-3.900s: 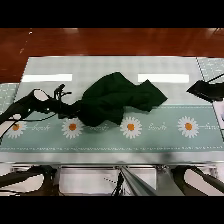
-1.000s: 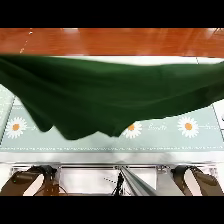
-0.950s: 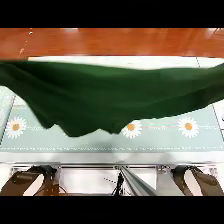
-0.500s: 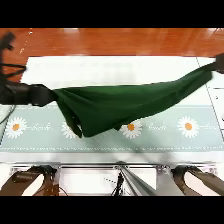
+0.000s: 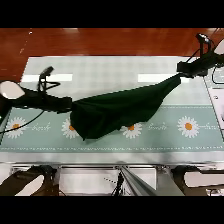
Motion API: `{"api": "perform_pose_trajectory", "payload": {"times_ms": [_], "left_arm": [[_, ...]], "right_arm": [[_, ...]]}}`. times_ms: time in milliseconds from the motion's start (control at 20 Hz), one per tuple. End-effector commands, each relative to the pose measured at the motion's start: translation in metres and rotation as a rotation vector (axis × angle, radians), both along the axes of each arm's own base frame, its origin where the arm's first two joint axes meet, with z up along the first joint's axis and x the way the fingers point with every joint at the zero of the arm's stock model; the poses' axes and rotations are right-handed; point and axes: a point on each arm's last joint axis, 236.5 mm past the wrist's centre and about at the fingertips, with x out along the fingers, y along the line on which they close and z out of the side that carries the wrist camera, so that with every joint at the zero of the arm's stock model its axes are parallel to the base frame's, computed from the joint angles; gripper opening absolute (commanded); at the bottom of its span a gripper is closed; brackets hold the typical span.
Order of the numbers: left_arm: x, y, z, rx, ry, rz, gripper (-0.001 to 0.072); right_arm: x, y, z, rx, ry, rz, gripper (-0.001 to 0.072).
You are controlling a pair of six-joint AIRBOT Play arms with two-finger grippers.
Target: Fold the shirts.
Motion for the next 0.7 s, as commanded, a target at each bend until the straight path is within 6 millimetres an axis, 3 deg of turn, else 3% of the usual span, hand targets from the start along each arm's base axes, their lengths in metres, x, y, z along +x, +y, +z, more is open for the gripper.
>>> {"api": "perform_pose_trajectory", "payload": {"times_ms": [0, 200, 400, 450, 500, 550, 600, 650], "left_arm": [[-0.006, -0.018, -0.041, 0.013, 0.093, -0.046, 0.0017], [-0.023, -0.049, -0.074, 0.042, 0.161, -0.141, 0.0017], [-0.023, -0.057, -0.079, 0.048, 0.155, -0.159, 0.0017], [-0.020, -0.057, -0.076, 0.045, 0.149, -0.155, 0.0017], [-0.018, -0.055, -0.072, 0.041, 0.151, -0.155, 0.0018], [-0.016, -0.053, -0.065, 0.035, 0.157, -0.158, 0.0022], [-0.012, -0.050, -0.057, 0.028, 0.159, -0.157, 0.0088], [-0.007, -0.046, -0.048, 0.021, 0.155, -0.153, 0.0217]], "right_arm": [[0.039, -0.017, -0.003, -0.009, -0.128, -0.132, 0.0026], [0.035, -0.023, -0.013, -0.015, -0.095, -0.156, 0.0027], [0.022, -0.019, -0.017, -0.010, -0.035, -0.133, 0.0028], [0.018, -0.018, -0.013, -0.008, -0.030, -0.130, 0.0083], [0.015, -0.017, -0.005, -0.016, -0.035, -0.112, 0.0261], [0.010, -0.016, 0.006, -0.031, -0.046, -0.078, 0.0358], [0.004, -0.015, 0.020, -0.050, -0.059, -0.038, 0.0368], [-0.005, -0.014, 0.037, -0.067, -0.071, -0.004, 0.0368]]}}
